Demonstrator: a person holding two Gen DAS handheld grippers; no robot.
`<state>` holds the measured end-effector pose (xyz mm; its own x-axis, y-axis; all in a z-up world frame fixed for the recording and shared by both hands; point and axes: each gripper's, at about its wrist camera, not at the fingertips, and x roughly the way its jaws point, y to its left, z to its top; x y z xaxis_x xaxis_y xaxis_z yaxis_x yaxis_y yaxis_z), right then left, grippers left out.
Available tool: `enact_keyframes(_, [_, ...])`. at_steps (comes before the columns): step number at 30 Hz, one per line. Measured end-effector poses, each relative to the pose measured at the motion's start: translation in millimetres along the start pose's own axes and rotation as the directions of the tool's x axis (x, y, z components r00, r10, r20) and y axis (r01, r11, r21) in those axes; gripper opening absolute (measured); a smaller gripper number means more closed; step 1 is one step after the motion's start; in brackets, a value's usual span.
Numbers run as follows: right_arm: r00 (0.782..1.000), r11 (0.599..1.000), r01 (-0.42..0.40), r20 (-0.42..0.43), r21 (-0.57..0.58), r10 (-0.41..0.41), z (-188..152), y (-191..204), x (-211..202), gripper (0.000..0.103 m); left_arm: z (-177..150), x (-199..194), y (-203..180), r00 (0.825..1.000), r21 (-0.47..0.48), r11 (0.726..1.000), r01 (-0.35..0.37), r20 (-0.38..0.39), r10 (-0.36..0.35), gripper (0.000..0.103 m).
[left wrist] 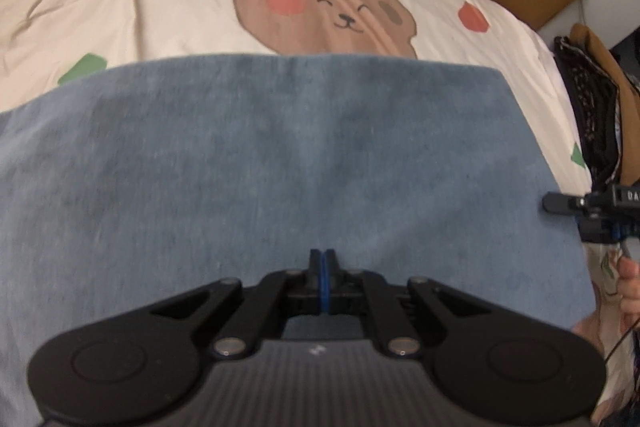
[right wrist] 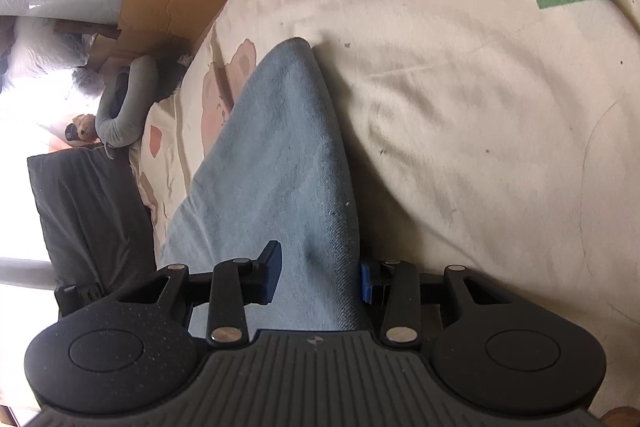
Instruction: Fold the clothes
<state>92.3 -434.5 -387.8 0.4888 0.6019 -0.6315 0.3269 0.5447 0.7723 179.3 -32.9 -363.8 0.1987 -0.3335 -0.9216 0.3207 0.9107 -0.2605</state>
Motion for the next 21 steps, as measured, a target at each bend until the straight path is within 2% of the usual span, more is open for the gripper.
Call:
enact_keyframes(3, [1.0, 1.0, 0.01, -0.005, -0.011, -0.01, 0, 4, 0, 0.033, -11, -4, -5, 1.0, 0.016, 1.0, -0.016, -0.007, 0.016, 0.002])
enact_keyframes(5, [0.999, 0.999, 0.031, -0.009, -0.021, -0.031, 0, 8, -1, 0.014, -20, -5, -8, 1.0, 0.021, 1.0, -0.015, -0.014, 0.015, 0.002])
enact_keyframes(7, [0.999, 0.999, 0.047, -0.008, -0.013, -0.048, 0, 11, -3, 0.008, -30, -7, -12, 1.0, 0.036, 0.999, -0.016, -0.01, 0.017, 0.002])
enact_keyframes(11, [0.997, 0.995, 0.072, -0.005, -0.07, -0.073, 0, 33, -10, 0.006, -45, -12, -9, 1.0, -0.011, 1.0, 0.008, -0.019, -0.008, 0.002])
enact_keyframes(15, [0.995, 0.987, 0.092, -0.013, -0.135, -0.095, -2, 64, -17, 0.006, -57, -17, -9, 0.999, 0.009, 1.0, 0.024, -0.039, -0.024, 0.002])
enact_keyframes(18, [0.992, 0.979, 0.122, -0.021, -0.165, -0.128, -4, 87, -20, 0.005, -60, -23, -6, 0.998, 0.031, 0.998, 0.049, -0.048, -0.048, 0.007])
enact_keyframes(19, [0.991, 0.977, 0.13, -0.023, -0.171, -0.136, -5, 94, -21, 0.005, -60, -27, -4, 0.998, 0.03, 0.998, 0.049, -0.042, -0.047, 0.016])
enact_keyframes(20, [0.99, 0.974, 0.134, -0.023, -0.183, -0.14, -6, 103, -22, 0.005, -60, -30, -2, 0.998, 0.029, 0.998, 0.048, -0.036, -0.047, 0.031])
enact_keyframes(21, [0.989, 0.971, 0.136, -0.022, -0.196, -0.143, -7, 111, -23, 0.005, -60, -34, 0, 0.999, 0.03, 0.999, 0.045, -0.026, -0.045, 0.041])
